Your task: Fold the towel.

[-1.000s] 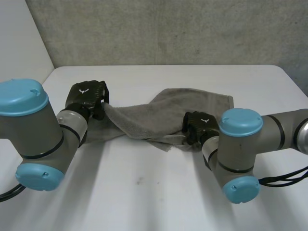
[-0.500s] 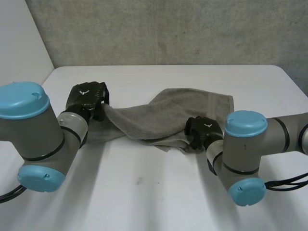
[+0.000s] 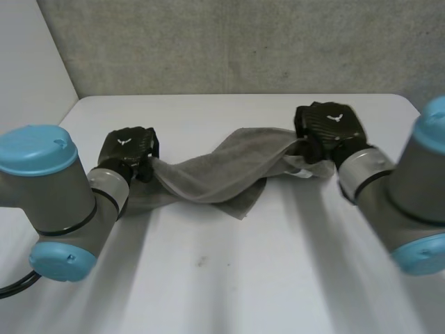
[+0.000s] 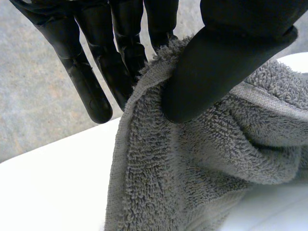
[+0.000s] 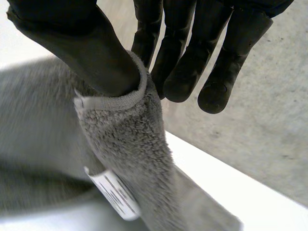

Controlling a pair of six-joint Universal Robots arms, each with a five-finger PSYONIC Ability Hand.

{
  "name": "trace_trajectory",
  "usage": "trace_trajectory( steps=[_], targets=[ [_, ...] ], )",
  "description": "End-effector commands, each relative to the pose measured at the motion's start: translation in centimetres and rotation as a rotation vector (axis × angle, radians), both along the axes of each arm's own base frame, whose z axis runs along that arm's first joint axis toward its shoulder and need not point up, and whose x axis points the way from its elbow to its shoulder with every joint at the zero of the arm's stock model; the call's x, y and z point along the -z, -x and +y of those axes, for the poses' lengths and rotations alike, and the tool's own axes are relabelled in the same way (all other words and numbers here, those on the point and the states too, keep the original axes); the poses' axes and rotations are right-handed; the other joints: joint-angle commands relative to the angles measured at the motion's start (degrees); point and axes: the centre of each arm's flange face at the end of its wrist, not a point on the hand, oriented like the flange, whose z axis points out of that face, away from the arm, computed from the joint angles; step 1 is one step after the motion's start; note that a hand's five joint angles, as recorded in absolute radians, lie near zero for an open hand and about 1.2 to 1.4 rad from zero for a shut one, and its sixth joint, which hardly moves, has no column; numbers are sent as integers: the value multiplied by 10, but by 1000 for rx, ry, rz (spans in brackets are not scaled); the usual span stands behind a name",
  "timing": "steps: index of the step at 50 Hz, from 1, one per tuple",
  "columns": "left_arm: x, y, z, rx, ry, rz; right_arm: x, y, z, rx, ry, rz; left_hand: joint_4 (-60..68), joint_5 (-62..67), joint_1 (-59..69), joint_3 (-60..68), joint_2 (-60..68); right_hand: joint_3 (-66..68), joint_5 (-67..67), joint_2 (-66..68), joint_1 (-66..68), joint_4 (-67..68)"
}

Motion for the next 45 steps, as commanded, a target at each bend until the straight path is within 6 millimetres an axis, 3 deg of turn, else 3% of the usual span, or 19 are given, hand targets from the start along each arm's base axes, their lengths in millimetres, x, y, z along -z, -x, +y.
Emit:
trace_trajectory(
  steps=[1, 5, 7, 9, 10, 12, 13, 14, 15, 17, 18, 20, 25, 29, 34, 39, 42, 44, 45],
  targets=[
    [7, -3, 7, 6, -28, -19, -20, 44, -1, 7, -2, 360, 102, 119, 123, 103, 103, 40, 39, 54, 40, 34],
    [2, -5, 13, 19, -16, -56, -38, 56, 6, 20, 34, 457, 102, 119, 123, 103, 103, 40, 39, 54, 40, 34],
    [-5, -7, 17, 24, 3, -81, -67, 63, 16, 37, 115, 487, 102, 119, 123, 103, 103, 40, 39, 54, 40, 34],
    [-28, -10, 28, 35, 67, -128, -82, 65, 20, 51, 160, 483, 102, 119, 123, 103, 103, 40, 39, 54, 40, 34],
    [-28, -10, 28, 35, 67, -128, -82, 65, 20, 51, 160, 483, 102, 119, 123, 103, 103, 40, 39, 54, 40, 34],
    [-66, -14, 39, 39, 177, -145, -114, 68, 29, 80, 256, 457, 102, 119, 123, 103, 103, 40, 39, 54, 40, 34],
    [-66, -14, 39, 39, 178, -145, -114, 68, 29, 80, 256, 457, 102, 119, 123, 103, 103, 40, 39, 54, 40, 34],
    [-90, -17, 47, 35, 245, -137, -128, 69, 31, 94, 295, 445, 102, 119, 123, 103, 103, 40, 39, 54, 40, 34],
    [-90, -17, 47, 35, 246, -137, -141, 70, 35, 106, 330, 430, 102, 119, 123, 103, 103, 40, 39, 54, 40, 34],
    [-138, -23, 62, 22, 379, -107, -154, 71, 38, 114, 359, 420, 102, 119, 123, 103, 103, 40, 39, 54, 40, 34],
    [-138, -23, 62, 22, 380, -107, -154, 71, 38, 114, 359, 420, 102, 119, 123, 103, 103, 40, 39, 54, 40, 34],
    [-180, -31, 78, 10, 475, -71, -174, 73, 44, 118, 377, 417, 102, 119, 123, 103, 103, 40, 39, 54, 40, 34],
    [-210, -37, 91, 14, 474, -81, -193, 76, 56, 106, 344, 428, 102, 119, 123, 103, 103, 40, 39, 54, 40, 34],
    [-212, -35, 94, 47, 419, -120, -190, 74, 54, 83, 290, 447, 102, 119, 123, 103, 103, 40, 39, 54, 40, 34],
    [-181, -24, 72, 105, 272, -204, -155, 66, 28, 29, 131, 492, 102, 119, 123, 103, 103, 40, 39, 54, 40, 34],
    [-131, -7, 30, 132, 130, -275, -106, 51, -1, -34, -16, 533, 102, 119, 123, 103, 103, 40, 39, 54, 40, 34],
    [-119, -4, 16, 127, 108, -294, -95, 46, -11, -42, -37, 538, 102, 119, 123, 103, 103, 40, 39, 54, 40, 34],
    [-108, 1, -15, 108, 109, -323, -89, 30, -35, -44, 10, 514, 102, 119, 123, 103, 103, 40, 39, 54, 40, 34],
    [-108, 1, -15, 108, 109, -323, -89, 30, -35, -44, 10, 514, 102, 119, 123, 103, 103, 40, 39, 54, 40, 34]
  ],
)
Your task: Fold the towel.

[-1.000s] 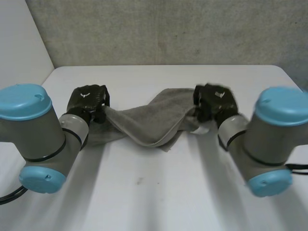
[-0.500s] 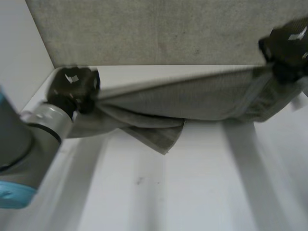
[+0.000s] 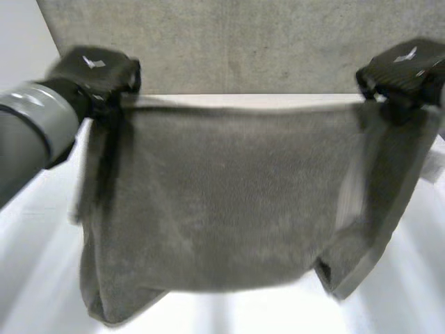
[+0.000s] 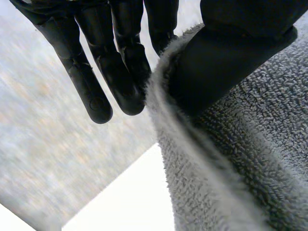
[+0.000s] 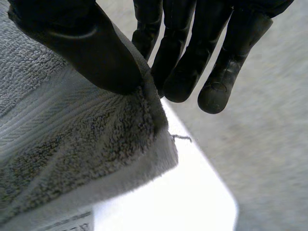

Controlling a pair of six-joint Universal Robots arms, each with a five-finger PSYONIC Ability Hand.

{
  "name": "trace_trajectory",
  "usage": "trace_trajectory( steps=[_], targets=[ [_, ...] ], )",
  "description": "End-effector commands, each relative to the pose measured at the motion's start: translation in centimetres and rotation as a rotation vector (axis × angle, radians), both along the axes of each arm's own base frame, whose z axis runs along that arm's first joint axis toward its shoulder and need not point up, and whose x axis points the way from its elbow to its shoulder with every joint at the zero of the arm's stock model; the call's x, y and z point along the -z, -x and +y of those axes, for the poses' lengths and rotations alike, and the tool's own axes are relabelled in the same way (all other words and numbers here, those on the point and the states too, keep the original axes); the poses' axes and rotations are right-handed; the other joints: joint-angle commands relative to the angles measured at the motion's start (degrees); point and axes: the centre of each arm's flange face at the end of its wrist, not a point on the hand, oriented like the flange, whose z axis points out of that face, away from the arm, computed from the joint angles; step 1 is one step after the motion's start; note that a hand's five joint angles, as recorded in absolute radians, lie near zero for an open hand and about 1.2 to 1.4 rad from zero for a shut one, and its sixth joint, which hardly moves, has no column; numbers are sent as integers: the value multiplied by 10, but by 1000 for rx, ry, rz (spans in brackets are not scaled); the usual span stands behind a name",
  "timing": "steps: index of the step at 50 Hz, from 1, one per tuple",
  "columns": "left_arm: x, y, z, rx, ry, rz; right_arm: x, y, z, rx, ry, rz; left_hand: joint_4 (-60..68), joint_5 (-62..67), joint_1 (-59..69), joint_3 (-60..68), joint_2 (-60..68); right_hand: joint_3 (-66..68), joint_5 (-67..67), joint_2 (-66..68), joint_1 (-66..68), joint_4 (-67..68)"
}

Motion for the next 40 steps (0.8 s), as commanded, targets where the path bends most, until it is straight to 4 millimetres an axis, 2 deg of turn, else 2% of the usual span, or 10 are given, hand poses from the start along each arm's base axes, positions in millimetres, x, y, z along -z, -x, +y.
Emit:
trace_trajectory(
  steps=[1, 5, 7, 8, 10, 13, 17, 24, 29, 40],
  targets=[
    [28, 15, -61, -29, -1, -54, 21, -34, -46, -35, 58, -40, 102, 119, 115, 103, 102, 40, 25, 33, 39, 34],
    [5, 25, -83, -29, 111, -21, -25, -49, -80, -1, 355, -205, 102, 119, 115, 103, 102, 40, 25, 33, 39, 34],
    [-40, 30, -97, -38, 297, 63, -49, -51, -85, 9, 477, -279, 102, 119, 115, 103, 102, 40, 25, 33, 39, 34],
    [-40, 30, -97, -38, 298, 64, -49, -51, -85, 9, 479, -280, 102, 119, 115, 103, 102, 40, 25, 33, 39, 34],
    [-88, 27, -99, -81, 486, 167, -90, -48, -90, 25, 683, -419, 102, 119, 115, 103, 102, 40, 25, 33, 39, 34],
    [-104, 25, -96, -107, 546, 206, -117, -43, -83, 14, 792, -508, 102, 119, 115, 103, 102, 40, 25, 33, 39, 34],
    [-128, 12, -80, -160, 596, 258, -111, -41, -77, 13, 731, -496, 102, 119, 115, 103, 102, 40, 25, 33, 39, 34],
    [-68, 7, -71, -159, 378, 152, -49, -43, -66, -20, 402, -373, 102, 119, 115, 103, 102, 40, 25, 33, 39, 34],
    [22, -3, -51, -149, 136, 19, 36, -43, -46, -64, 101, -254, 102, 119, 115, 103, 102, 40, 25, 33, 39, 34],
    [139, -3, -38, -76, 6, -49, 171, -38, -17, -100, -112, -31, 102, 119, 115, 103, 102, 40, 25, 33, 39, 34]
  ],
)
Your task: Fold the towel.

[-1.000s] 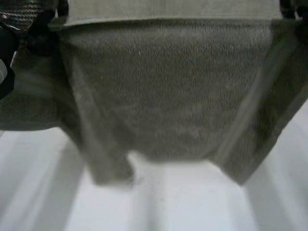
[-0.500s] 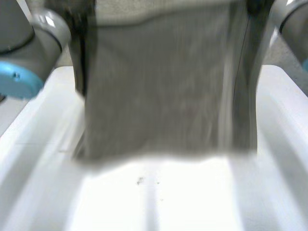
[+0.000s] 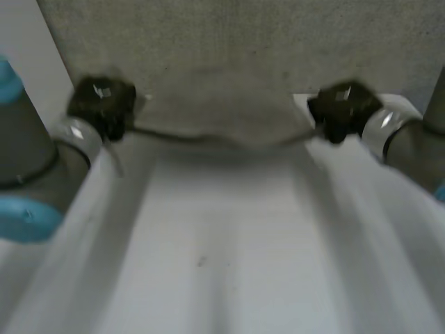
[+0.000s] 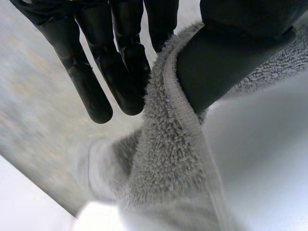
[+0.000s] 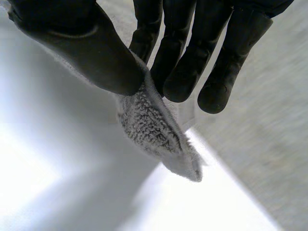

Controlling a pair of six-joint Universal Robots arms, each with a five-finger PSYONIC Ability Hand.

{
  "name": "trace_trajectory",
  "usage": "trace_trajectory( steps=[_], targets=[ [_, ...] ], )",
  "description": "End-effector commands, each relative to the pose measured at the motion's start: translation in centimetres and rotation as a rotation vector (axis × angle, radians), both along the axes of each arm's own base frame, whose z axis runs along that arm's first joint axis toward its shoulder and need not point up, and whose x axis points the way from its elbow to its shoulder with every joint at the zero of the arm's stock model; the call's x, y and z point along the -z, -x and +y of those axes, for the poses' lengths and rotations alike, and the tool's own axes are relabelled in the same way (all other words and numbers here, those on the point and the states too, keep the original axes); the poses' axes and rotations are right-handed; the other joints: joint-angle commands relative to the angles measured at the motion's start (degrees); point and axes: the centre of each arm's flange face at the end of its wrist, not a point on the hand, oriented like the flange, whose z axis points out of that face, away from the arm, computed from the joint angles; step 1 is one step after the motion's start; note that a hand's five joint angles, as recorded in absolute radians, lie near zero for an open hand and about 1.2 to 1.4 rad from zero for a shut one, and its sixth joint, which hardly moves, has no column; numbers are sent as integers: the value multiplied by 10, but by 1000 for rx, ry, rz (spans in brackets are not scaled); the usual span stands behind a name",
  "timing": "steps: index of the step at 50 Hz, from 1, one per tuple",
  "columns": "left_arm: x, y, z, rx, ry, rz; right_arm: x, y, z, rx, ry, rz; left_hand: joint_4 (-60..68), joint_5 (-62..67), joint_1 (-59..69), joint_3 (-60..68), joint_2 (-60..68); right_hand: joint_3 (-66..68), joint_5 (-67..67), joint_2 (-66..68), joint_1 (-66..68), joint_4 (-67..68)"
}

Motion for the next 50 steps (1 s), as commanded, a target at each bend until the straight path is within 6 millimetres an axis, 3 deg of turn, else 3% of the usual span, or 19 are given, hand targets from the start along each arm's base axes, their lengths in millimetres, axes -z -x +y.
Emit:
trace_trajectory(
  steps=[1, 2, 6, 8, 9, 10, 16, 23, 37, 50],
  targets=[
    [83, 0, 6, 31, -84, -47, 78, 4, 19, -32, -99, 125, 101, 119, 115, 102, 102, 40, 25, 33, 38, 34],
    [97, -1, 7, 33, -98, -67, 91, 5, 22, -33, -121, 140, 101, 119, 115, 102, 102, 40, 25, 33, 38, 34],
    [117, -3, 12, 41, -133, -118, 109, 8, 30, -35, -166, 159, 101, 119, 115, 102, 102, 40, 25, 33, 38, 34],
    [124, -4, 17, 50, -144, -159, 115, 12, 34, -29, -191, 165, -34, -16, -20, -33, -33, 40, 25, 33, 38, 34],
    [124, -4, 17, 50, -144, -159, 115, 12, 34, -29, -191, 165, -35, -17, -21, -34, -34, 40, 25, 33, 38, 34],
    [124, -5, 19, 53, -141, -174, 115, 14, 36, -27, -194, 162, -140, -122, -126, -138, -139, 40, 25, 33, 38, 34],
    [111, -6, 20, 48, -105, -171, 106, 21, 38, -3, -151, 139, -246, -228, -232, -245, -245, 40, 25, 33, 38, 34],
    [114, -9, 28, 48, -119, -180, 94, 36, 33, 50, -96, 99, -374, -356, -361, -373, -374, 40, 25, 33, 38, 34],
    [141, -12, 33, 46, -156, -183, 94, 53, 25, 133, -141, 19, -380, -362, -366, -378, -379, 40, 25, 33, 38, 34],
    [136, -19, 27, 7, -147, -169, 95, 54, 25, 136, -145, 18, -366, -348, -352, -365, -365, 40, 25, 33, 38, 34]
  ],
)
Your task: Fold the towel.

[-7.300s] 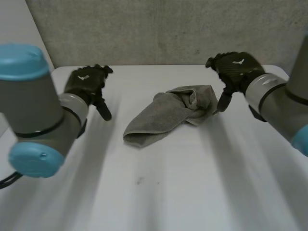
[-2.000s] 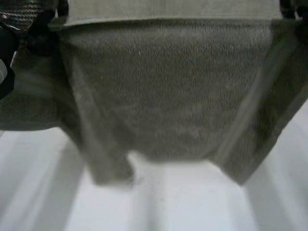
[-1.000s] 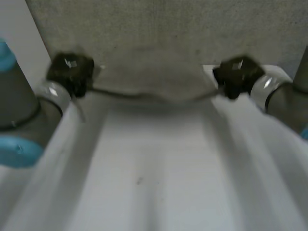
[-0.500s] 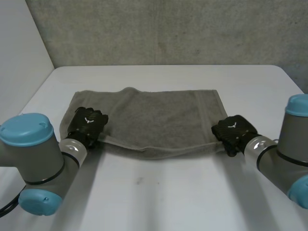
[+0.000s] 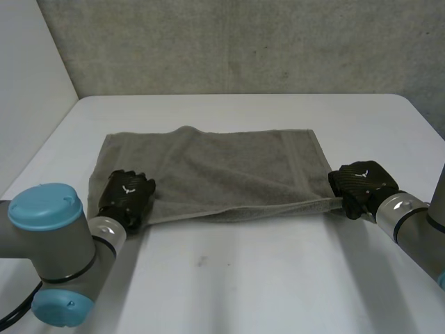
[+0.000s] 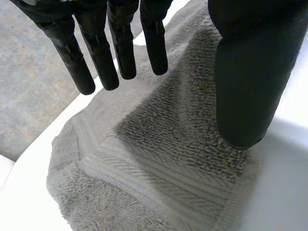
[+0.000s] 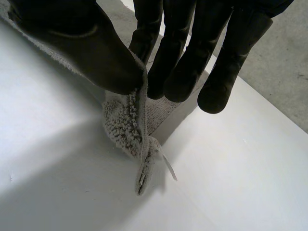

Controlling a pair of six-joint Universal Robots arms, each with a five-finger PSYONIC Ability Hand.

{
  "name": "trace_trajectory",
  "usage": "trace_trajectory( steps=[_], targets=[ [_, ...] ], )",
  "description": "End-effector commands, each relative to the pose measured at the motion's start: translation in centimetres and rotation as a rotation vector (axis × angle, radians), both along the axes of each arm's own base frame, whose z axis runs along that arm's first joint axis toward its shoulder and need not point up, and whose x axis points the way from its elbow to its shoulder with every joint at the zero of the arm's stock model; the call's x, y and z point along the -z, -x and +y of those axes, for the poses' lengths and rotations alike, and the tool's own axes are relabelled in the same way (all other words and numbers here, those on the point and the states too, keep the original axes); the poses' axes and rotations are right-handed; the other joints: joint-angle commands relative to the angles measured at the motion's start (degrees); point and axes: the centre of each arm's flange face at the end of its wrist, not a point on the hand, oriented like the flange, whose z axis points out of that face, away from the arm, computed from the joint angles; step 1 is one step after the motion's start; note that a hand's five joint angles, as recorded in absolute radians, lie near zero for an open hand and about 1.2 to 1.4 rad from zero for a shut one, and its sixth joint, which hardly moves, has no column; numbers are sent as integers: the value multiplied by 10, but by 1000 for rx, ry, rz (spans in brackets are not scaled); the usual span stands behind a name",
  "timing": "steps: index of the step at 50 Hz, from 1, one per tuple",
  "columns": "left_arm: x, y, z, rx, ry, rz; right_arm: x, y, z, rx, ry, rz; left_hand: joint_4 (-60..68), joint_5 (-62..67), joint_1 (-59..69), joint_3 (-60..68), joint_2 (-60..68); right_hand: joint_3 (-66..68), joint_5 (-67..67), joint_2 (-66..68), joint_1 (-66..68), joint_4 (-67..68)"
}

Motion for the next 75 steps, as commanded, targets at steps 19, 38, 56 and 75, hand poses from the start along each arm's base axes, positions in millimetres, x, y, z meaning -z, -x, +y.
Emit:
trace_trajectory(
  steps=[19, 38, 56, 75],
  targets=[
    [-16, -59, -16, -80, -135, 3, 3, 0, -1, -1, -2, 3, -110, -112, -112, -110, -110, 40, 25, 33, 38, 34],
    [2, -64, -24, -73, -159, 13, 7, 0, -1, -2, -11, 7, -56, -58, -58, -56, -56, 40, 25, 33, 38, 34],
    [1, -62, -41, -53, -46, -32, 10, -1, -2, -4, -5, 12, 41, 40, 40, 41, 42, 40, 25, 33, 38, 34],
    [-29, -72, -9, -62, 33, -64, 11, -1, -1, -7, -8, 15, 45, 43, 43, 45, 45, 40, 25, 33, 38, 34]
  ],
)
